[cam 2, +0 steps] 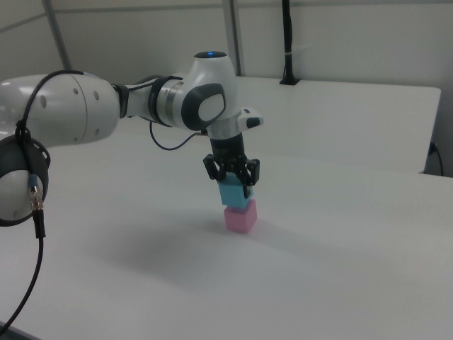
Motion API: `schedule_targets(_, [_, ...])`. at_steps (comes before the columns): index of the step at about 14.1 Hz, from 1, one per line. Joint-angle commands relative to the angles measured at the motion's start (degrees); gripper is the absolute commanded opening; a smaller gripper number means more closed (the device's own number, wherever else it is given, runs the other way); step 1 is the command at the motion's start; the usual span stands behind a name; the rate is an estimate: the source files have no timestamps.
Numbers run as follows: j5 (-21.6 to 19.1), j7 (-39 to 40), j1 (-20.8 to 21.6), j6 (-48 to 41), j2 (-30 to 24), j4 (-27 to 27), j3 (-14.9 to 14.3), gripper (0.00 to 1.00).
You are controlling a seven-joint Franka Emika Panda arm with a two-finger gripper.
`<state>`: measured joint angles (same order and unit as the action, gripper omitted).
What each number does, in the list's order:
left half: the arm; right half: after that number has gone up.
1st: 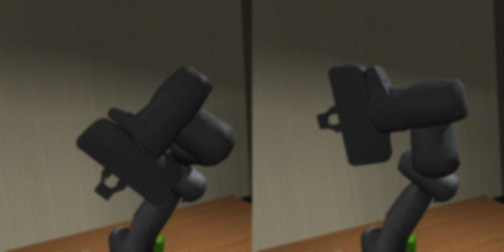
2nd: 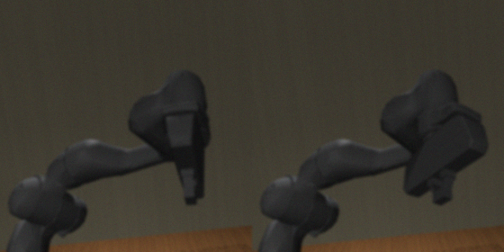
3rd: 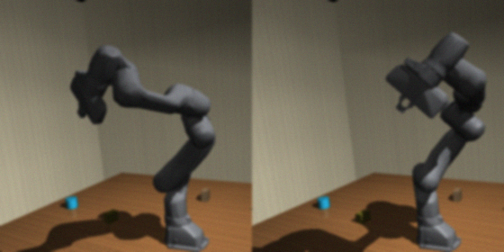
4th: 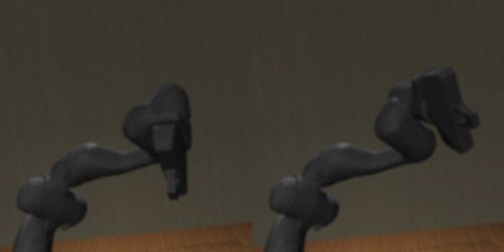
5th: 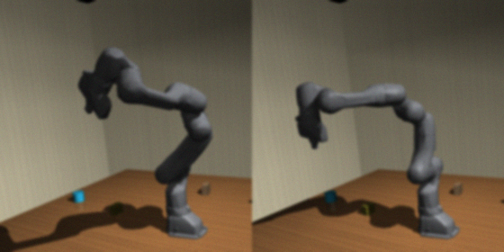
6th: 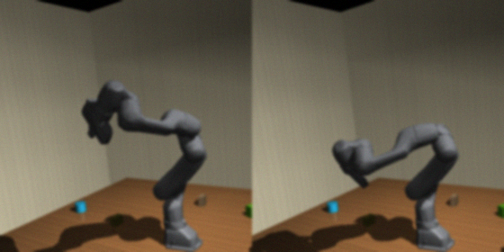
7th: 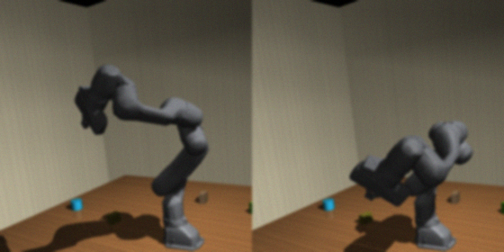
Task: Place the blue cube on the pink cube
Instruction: 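Carry the light-blue cube over the pink cube and lower it onto it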
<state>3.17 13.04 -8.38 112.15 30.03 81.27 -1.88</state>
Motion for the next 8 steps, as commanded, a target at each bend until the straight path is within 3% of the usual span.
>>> schedule_targets(1, [0.4,-0.6,0.4,0.8,0.3,-0.6,-1.0,0.20])
schedule_targets(4, [0.6,-0.4,0.4,1.1,0.8,-0.1,-1.0,0.21])
schedule_targets(8, [0.6,-0.6,0.5,1.7,1.1,-0.1,-1.0,0.32])
